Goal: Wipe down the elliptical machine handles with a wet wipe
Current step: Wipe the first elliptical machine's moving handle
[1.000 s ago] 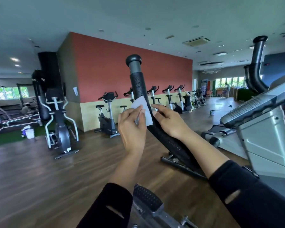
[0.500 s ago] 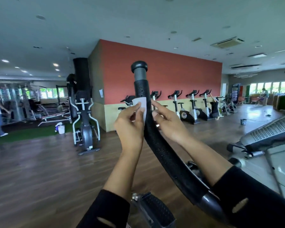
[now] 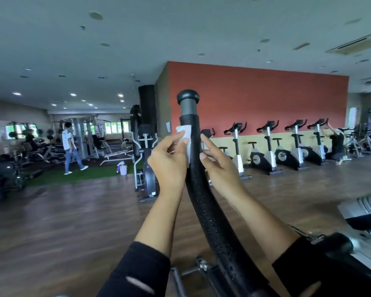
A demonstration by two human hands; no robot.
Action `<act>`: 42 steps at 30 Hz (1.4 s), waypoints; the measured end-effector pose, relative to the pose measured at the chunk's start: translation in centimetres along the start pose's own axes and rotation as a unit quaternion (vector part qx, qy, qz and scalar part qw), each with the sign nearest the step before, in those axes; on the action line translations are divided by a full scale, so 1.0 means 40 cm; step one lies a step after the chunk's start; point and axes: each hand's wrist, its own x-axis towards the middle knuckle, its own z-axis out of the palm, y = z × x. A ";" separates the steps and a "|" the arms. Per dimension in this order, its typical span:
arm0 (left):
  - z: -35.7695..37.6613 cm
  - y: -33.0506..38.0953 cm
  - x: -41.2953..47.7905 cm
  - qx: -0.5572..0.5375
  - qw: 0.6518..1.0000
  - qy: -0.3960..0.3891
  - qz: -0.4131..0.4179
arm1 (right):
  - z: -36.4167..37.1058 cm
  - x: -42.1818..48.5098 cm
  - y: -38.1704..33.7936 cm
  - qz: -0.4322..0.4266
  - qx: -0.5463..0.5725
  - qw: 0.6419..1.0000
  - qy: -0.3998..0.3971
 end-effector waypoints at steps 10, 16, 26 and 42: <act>0.004 -0.011 -0.022 0.027 0.999 0.014 0.033 | 0.004 0.020 0.006 0.000 0.040 0.999 -0.002; 0.036 0.025 0.044 0.015 0.999 0.027 0.004 | 0.005 0.026 0.008 0.000 0.057 0.998 -0.003; 0.043 0.038 0.067 0.013 0.999 0.028 -0.015 | 0.006 0.026 0.010 0.012 0.101 0.995 -0.008; 0.053 0.017 0.014 0.128 0.989 0.053 0.043 | 0.009 0.015 0.016 0.025 0.126 0.992 -0.011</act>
